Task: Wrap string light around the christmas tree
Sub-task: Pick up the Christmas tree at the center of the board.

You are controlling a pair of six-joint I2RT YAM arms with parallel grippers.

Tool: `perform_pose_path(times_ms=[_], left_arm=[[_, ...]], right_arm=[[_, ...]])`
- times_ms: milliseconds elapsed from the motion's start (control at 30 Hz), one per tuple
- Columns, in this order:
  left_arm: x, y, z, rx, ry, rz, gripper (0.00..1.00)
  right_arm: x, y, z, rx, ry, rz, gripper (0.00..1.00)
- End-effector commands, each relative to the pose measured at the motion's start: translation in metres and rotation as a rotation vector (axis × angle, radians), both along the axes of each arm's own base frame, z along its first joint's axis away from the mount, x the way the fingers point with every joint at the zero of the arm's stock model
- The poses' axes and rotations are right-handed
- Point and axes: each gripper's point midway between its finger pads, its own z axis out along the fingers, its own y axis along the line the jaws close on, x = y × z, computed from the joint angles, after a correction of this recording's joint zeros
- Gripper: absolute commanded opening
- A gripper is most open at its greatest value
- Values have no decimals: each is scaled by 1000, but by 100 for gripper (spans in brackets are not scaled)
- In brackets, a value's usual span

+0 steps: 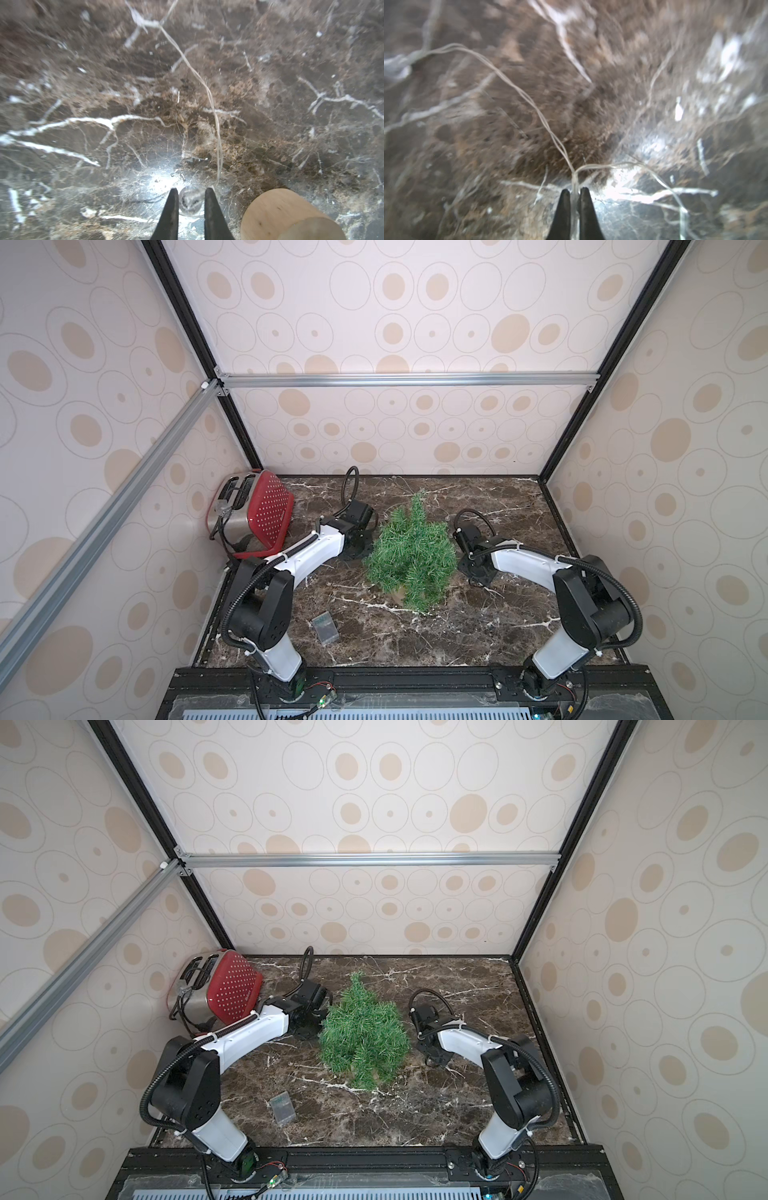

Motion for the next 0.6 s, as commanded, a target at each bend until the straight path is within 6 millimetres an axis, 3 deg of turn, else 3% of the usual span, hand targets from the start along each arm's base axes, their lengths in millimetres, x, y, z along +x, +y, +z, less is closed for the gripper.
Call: perform_pose_path(times_ms=[0,167,300,567], left_arm=[[5,7,37,24,-74,-7,8],[12,12,68,23,-141,-1,9],[16,19,87,25,-180,0,9],[14,48,131,42,-258,29,8]], right_arm=[[11,-9,48,-70,-117,63,0],[23,-18,112,-122,-286,131,0],[36,-18,179,-166,-446,208,0],[49,-15,294,-251,-646,334,0]])
